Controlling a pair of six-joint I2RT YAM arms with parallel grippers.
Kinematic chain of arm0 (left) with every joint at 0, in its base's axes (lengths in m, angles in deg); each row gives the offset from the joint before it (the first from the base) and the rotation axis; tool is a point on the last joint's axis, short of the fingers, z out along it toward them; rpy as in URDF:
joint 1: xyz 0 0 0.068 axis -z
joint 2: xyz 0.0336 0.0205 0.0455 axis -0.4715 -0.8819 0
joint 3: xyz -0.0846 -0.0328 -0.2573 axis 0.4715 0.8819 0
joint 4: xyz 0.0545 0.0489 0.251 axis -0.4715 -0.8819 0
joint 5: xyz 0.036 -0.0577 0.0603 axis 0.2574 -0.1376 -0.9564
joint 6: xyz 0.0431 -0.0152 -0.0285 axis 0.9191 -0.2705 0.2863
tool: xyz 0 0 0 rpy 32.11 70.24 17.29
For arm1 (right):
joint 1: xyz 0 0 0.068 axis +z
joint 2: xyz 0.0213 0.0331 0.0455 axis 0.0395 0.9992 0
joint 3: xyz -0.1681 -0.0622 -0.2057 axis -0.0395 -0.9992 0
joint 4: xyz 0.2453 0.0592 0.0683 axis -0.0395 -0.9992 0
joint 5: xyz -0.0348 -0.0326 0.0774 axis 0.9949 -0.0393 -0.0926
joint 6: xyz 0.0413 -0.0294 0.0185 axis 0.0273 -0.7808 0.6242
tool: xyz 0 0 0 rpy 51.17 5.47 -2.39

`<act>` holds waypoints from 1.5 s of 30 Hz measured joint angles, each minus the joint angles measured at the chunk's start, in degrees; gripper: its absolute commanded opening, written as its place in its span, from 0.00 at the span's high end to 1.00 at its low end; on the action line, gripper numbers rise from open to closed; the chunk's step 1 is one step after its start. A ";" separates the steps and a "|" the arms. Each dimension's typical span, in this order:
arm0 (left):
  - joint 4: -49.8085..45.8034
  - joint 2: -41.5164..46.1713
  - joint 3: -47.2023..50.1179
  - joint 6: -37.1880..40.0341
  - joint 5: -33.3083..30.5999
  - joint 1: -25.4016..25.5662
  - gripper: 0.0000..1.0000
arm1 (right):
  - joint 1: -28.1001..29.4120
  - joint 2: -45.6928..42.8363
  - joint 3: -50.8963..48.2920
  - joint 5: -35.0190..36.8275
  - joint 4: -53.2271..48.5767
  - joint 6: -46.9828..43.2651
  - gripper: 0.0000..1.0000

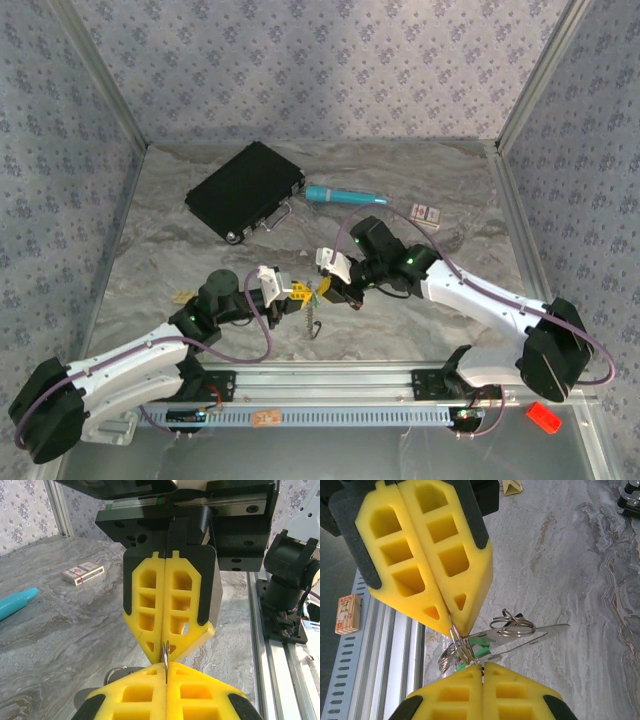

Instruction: Put the keys on the keyring

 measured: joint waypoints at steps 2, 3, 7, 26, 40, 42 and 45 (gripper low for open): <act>0.07 0.00 0.00 0.00 0.15 0.00 1.00 | -0.02 -0.26 0.00 0.00 -0.09 -0.04 0.88; 0.22 0.00 0.00 0.00 0.31 0.00 1.00 | -0.02 -0.52 0.00 0.00 -0.13 -0.09 0.87; 0.70 0.00 0.00 0.00 0.83 0.00 1.00 | -0.02 -1.64 0.00 -0.50 -0.13 -0.17 0.83; 0.87 0.00 0.00 0.00 1.05 0.00 1.00 | 0.46 -1.66 0.00 -2.19 1.77 0.09 0.91; -3.78 -0.07 -0.79 1.22 -0.74 0.00 0.78 | 0.87 0.39 3.85 -0.48 -3.48 -2.49 1.00; -4.92 -0.07 -1.29 1.75 -0.72 0.00 0.79 | 1.36 1.31 6.16 0.70 -6.45 -4.26 1.00; -5.90 -0.07 -1.79 2.27 -0.68 0.00 0.81 | 2.47 3.26 9.49 2.73 -10.69 -6.84 1.00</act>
